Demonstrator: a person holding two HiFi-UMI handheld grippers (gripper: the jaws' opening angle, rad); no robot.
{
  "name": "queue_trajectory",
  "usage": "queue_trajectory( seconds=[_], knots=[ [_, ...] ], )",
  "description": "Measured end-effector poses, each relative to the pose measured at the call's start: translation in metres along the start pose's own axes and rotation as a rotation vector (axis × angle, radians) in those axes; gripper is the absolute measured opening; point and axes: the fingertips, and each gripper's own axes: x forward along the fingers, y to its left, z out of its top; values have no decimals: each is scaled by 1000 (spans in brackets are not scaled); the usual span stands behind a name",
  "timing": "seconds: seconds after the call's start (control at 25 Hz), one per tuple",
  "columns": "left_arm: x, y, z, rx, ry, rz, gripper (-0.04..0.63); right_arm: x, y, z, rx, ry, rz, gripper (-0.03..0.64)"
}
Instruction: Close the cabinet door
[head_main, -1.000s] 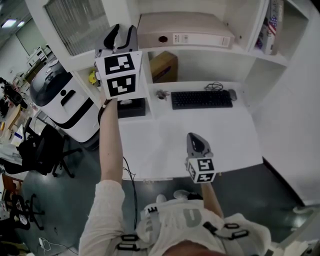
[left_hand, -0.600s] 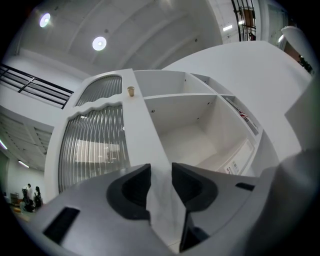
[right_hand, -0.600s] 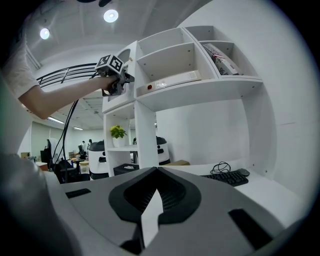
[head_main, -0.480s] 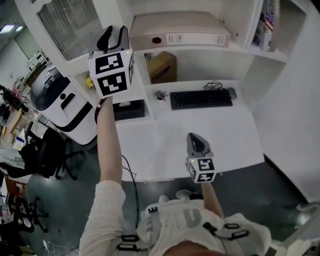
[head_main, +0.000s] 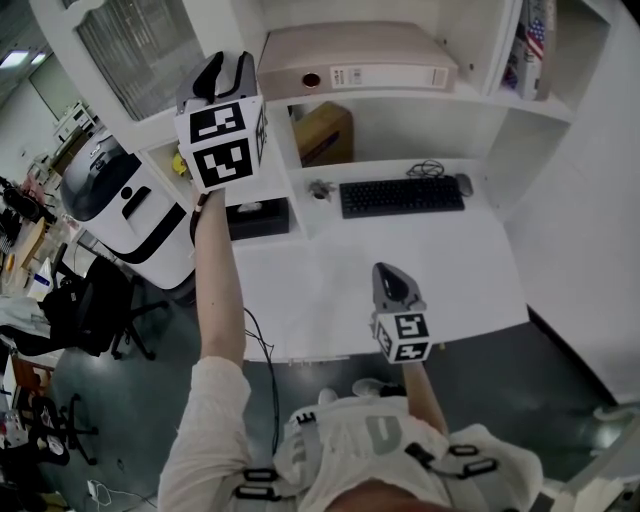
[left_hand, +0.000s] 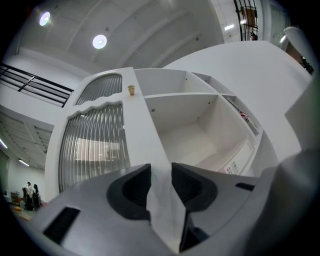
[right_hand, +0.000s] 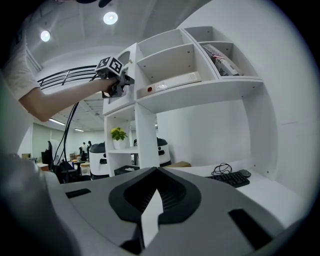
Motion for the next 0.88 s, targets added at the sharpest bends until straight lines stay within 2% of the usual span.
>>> queue_trajectory(
  seconds=[0.2, 0.44, 0.64, 0.88],
  knots=[
    [1, 1, 0, 37, 35, 16, 130, -4, 0, 7, 2, -17, -3, 3],
    [-2, -9, 4, 0, 35, -11, 148, -11, 10, 18, -9, -53, 13, 3],
    [-28, -7, 27, -1, -30, -24, 161, -12, 23, 24, -26, -64, 36, 3],
    [-91, -14, 56, 9, -146, -61, 161, -10, 37, 29, -50, -73, 75, 3]
  ],
)
